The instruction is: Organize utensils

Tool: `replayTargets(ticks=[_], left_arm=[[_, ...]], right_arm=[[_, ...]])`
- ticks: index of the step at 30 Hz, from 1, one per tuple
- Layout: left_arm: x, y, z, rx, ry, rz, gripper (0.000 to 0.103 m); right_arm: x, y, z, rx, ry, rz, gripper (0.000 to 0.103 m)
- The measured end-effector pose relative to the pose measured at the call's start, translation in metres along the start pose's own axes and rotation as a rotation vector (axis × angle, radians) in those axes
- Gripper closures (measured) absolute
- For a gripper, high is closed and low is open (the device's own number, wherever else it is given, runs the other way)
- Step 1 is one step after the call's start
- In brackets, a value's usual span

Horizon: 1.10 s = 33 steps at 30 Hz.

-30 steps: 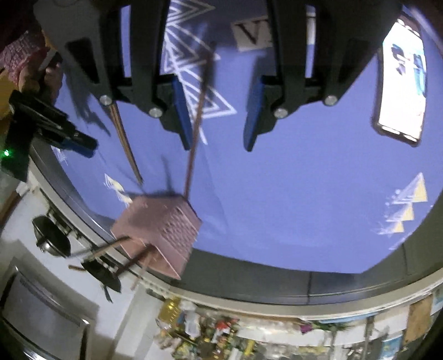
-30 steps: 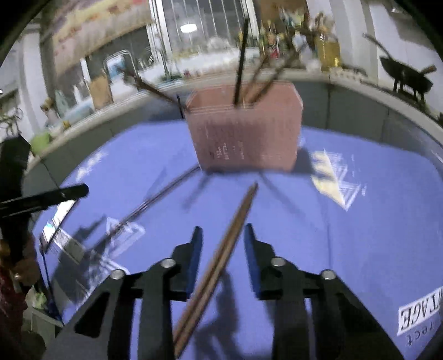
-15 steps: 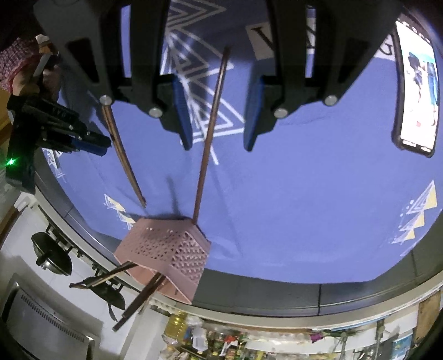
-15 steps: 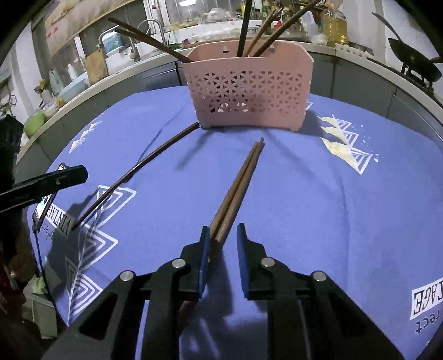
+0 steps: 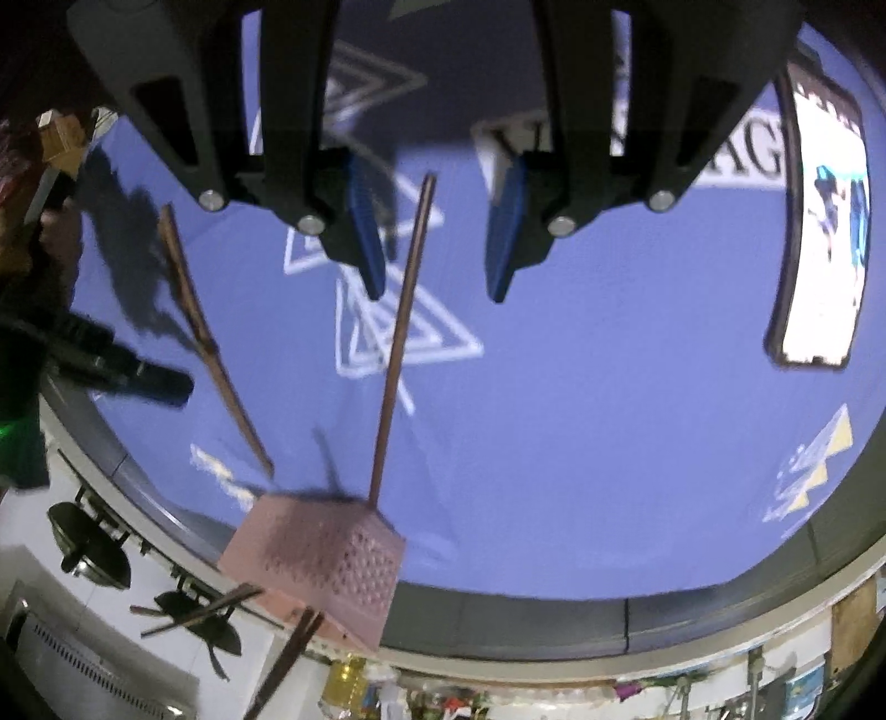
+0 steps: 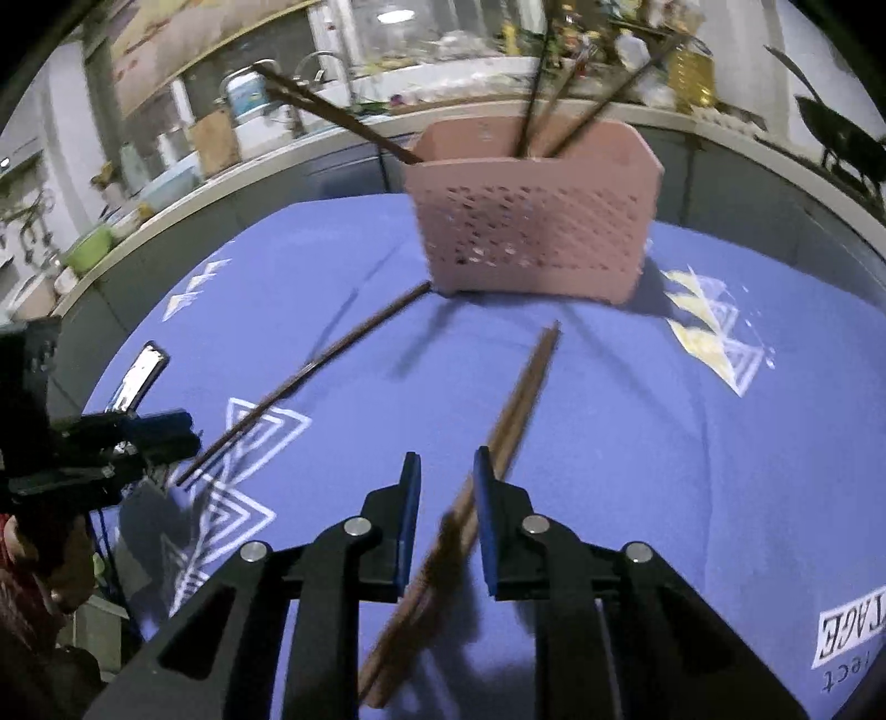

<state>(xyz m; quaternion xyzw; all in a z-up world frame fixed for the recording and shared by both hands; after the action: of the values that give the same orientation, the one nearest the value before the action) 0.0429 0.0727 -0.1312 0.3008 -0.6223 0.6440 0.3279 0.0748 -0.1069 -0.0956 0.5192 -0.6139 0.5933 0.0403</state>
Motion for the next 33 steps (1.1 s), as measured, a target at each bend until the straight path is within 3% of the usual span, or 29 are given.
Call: replayTargets(ticks=[4,6,7,17,25,29,33], left_arm=[[-0.003,0.016,0.006,-0.021,-0.022,-0.020,0.067],[-0.001,0.019,0.008,-0.058,-0.047,-0.011,0.079],[-0.002,0.020,0.010,-0.082,-0.061,-0.017,0.096],[0.009,0.008,-0.007,-0.081,-0.074,0.018,0.097],[0.033,-0.004,-0.026,0.094,0.098,-0.020,0.098],[0.044,-0.012,-0.026,0.123,0.152,-0.021,0.098],[0.054,-0.021,-0.023,0.132,0.194,-0.031,0.098]], right_arm=[[-0.005,-0.007,-0.008,0.006,-0.027,0.010,0.083],[-0.008,-0.008,-0.010,0.006,-0.034,0.006,0.083],[-0.010,-0.009,-0.012,0.010,-0.039,0.002,0.083],[-0.027,-0.019,-0.055,0.117,-0.099,-0.023,0.083],[-0.039,-0.017,-0.098,0.207,-0.177,-0.041,0.083],[-0.031,-0.015,-0.129,0.363,-0.212,0.011,0.083],[-0.028,-0.016,-0.148,0.555,-0.161,0.075,0.083]])
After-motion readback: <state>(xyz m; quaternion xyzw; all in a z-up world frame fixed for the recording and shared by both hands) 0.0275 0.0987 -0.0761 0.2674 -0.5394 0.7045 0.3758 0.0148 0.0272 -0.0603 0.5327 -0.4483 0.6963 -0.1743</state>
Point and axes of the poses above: each gripper's, at about its wrist camera, not at the fingertips, and x roughly against the way its jaws point, z to its right, y to its underside, the point moved 8 cm from there along -x, roughly the way its jaws point, and after that the axes turned 11 degrees about -y, right-handed, at the moved point
